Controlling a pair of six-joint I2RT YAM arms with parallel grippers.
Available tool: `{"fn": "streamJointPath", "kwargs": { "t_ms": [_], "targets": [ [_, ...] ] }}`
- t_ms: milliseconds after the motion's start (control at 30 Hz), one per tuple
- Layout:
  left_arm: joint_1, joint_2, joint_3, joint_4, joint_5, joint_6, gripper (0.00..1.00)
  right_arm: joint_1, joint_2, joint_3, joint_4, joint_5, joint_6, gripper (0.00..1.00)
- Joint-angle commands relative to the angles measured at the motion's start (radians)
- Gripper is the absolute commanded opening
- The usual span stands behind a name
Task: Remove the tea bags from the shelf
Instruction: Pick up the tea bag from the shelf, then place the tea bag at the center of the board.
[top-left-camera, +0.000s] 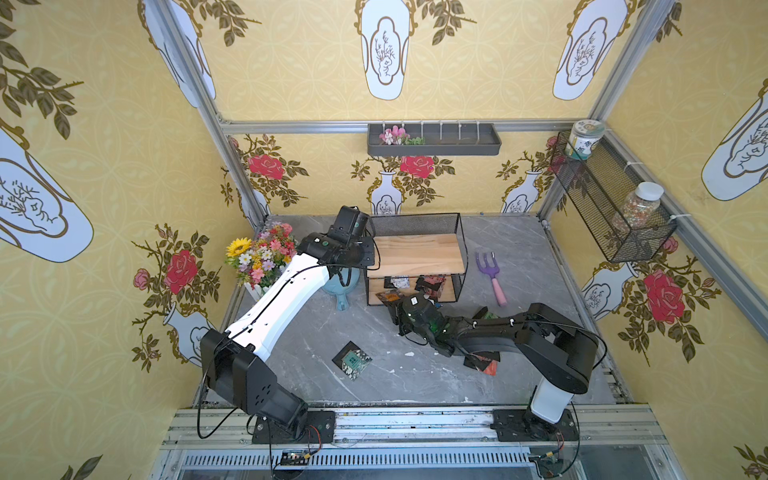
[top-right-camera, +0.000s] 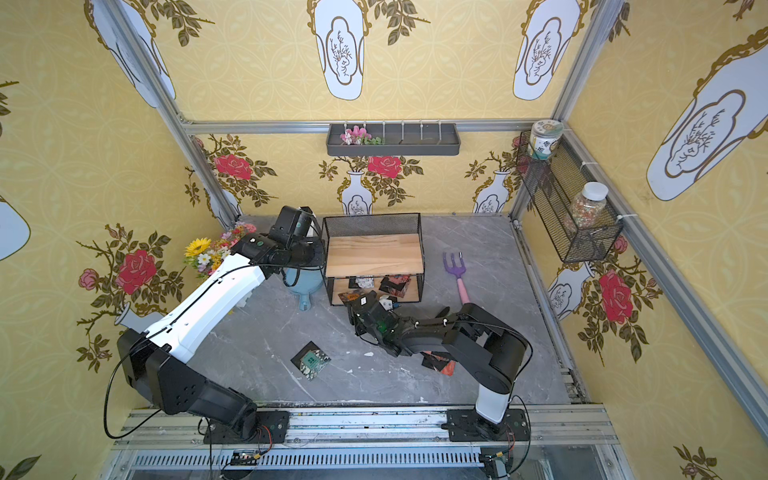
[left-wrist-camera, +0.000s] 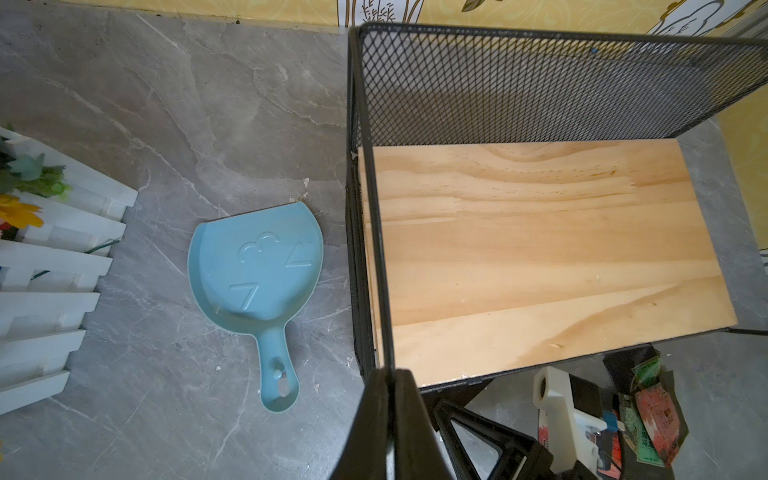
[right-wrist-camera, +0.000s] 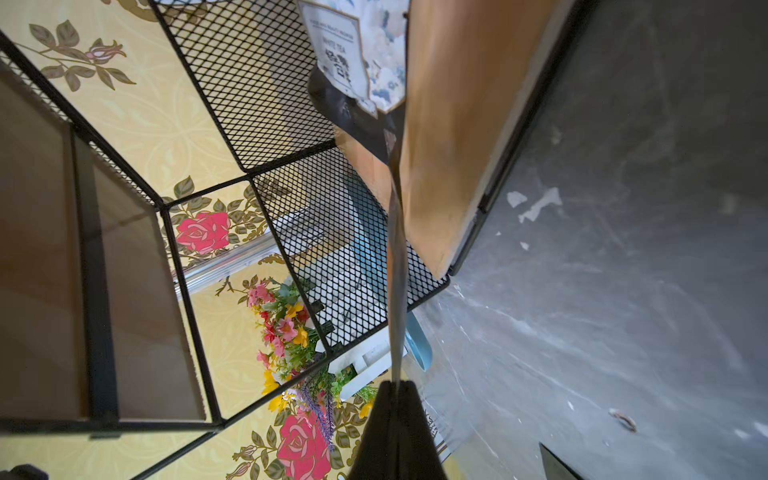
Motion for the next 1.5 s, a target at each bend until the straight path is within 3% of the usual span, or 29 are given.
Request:
{"fn": "streamJointPath", "kwargs": {
  "t_ms": [0,200,467,567,767,933,1133,1467],
  "targets": [
    [-0.001,0.012,0.001,-0.014,0.021,0.021,0.0,-0.001,-0.033,-0.016,0.004,-0.041,-0.002,0.0],
    [-0.001,0.013,0.004,-0.018,0.019,0.021,0.0,-0.023,-0.118,-0.065,-0.014,-0.123,-0.045,0.0],
    [-0.002,0.016,0.003,-0.016,0.02,0.019,0.0,-0.116,-0.122,-0.027,-0.071,-0.576,-0.291,0.0],
    [-0.001,0.016,0.003,-0.015,0.02,0.018,0.0,-0.11,-0.121,-0.039,-0.047,-0.674,-0.37,0.0],
    [-0.001,0.016,0.006,-0.014,0.025,0.013,0.0,-0.101,-0.054,-0.04,0.085,-0.841,-0.464,0.0],
    [-0.001,0.015,0.002,-0.014,0.025,0.013,0.0,-0.038,0.099,0.085,0.108,-0.989,-0.515,0.0],
    [-0.001,0.017,0.0,-0.015,0.025,0.01,0.0,0.018,0.221,0.164,0.062,-1.012,-0.549,0.0],
    [-0.002,0.021,0.004,-0.013,0.029,0.011,0.0,0.013,0.241,0.16,-0.13,-0.945,-0.646,0.0]
  ]
}}
